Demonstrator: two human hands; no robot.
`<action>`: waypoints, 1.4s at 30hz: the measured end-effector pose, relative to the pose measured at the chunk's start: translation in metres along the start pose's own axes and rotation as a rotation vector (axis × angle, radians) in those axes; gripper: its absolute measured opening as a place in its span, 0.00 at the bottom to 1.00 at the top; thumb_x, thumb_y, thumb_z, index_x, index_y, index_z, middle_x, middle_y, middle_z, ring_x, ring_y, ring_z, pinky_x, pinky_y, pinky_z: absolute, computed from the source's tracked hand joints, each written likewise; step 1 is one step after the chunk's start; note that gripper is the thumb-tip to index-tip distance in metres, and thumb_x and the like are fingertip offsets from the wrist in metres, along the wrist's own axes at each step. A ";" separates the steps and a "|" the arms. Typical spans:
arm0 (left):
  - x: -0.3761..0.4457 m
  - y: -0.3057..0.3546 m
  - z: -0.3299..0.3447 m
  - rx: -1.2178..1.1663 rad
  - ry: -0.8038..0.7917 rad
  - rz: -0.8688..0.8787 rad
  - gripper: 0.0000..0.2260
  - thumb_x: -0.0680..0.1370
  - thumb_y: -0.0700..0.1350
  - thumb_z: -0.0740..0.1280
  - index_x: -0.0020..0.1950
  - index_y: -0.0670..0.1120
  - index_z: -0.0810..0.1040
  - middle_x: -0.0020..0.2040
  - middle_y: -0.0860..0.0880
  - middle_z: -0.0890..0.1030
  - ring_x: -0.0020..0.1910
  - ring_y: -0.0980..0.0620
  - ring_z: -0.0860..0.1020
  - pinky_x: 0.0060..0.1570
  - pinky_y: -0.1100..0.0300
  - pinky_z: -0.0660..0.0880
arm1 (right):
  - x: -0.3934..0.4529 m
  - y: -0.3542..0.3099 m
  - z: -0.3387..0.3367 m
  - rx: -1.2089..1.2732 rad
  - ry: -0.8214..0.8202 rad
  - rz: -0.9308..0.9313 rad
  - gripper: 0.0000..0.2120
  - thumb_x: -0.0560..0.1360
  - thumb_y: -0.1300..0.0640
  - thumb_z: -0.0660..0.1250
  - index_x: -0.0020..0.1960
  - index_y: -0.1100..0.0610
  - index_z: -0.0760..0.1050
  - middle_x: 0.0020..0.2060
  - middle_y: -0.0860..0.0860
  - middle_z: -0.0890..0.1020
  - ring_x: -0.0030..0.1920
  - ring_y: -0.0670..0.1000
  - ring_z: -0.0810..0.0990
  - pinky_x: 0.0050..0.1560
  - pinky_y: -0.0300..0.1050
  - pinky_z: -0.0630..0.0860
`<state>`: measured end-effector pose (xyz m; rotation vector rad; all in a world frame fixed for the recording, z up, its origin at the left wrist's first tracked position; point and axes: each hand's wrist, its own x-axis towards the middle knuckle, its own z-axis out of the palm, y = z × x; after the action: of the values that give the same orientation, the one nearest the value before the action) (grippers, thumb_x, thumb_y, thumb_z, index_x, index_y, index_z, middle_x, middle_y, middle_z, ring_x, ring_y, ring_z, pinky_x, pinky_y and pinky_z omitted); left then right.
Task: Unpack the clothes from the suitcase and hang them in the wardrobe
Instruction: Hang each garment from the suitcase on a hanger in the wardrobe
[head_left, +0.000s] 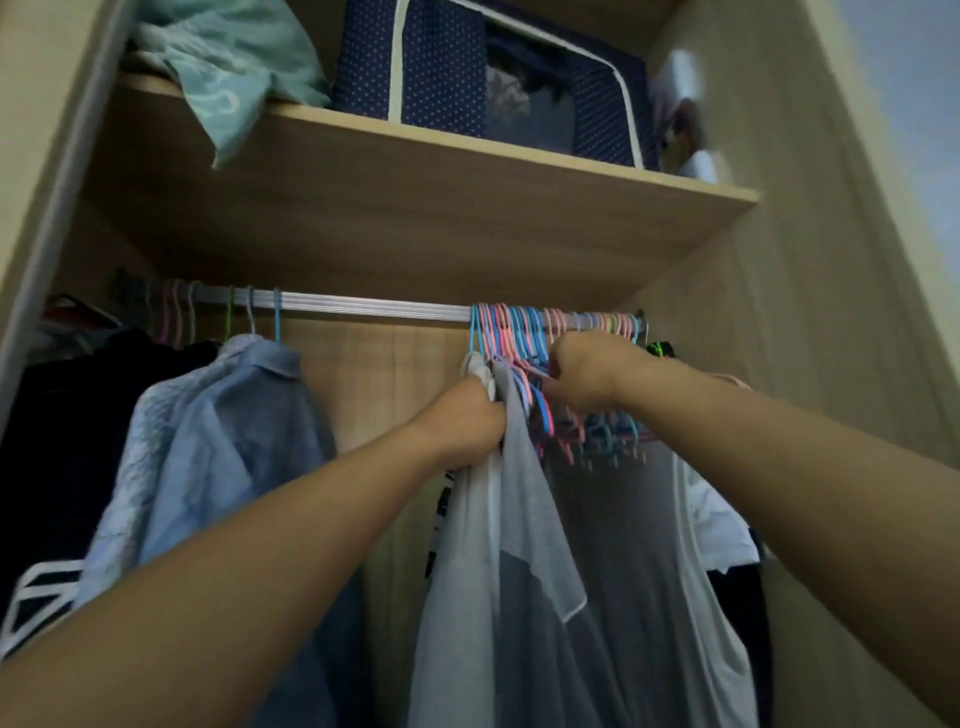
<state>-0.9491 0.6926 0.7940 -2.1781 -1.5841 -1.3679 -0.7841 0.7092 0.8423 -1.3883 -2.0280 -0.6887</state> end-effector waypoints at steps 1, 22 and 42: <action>-0.001 0.001 0.002 -0.042 0.024 -0.011 0.32 0.77 0.57 0.59 0.76 0.40 0.67 0.71 0.45 0.75 0.68 0.49 0.74 0.59 0.73 0.66 | 0.000 0.000 0.002 -0.021 0.017 -0.008 0.09 0.76 0.52 0.66 0.41 0.56 0.74 0.45 0.56 0.80 0.43 0.58 0.77 0.48 0.48 0.78; -0.017 0.030 0.022 0.400 0.003 -0.009 0.36 0.78 0.46 0.62 0.80 0.67 0.49 0.83 0.49 0.42 0.80 0.39 0.48 0.77 0.43 0.58 | 0.006 0.019 0.006 0.500 -0.009 0.033 0.14 0.80 0.54 0.64 0.57 0.63 0.81 0.53 0.60 0.83 0.50 0.58 0.81 0.56 0.51 0.79; -0.032 0.031 -0.002 0.690 0.127 -0.190 0.28 0.82 0.45 0.60 0.81 0.47 0.57 0.77 0.40 0.66 0.69 0.38 0.73 0.64 0.50 0.72 | -0.010 -0.007 0.030 -0.060 0.143 -0.002 0.21 0.77 0.46 0.66 0.67 0.54 0.74 0.68 0.58 0.67 0.71 0.63 0.62 0.67 0.60 0.66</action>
<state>-0.9270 0.6551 0.7841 -1.5356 -1.8805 -0.7908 -0.7932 0.7211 0.8131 -1.3308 -1.9112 -0.8320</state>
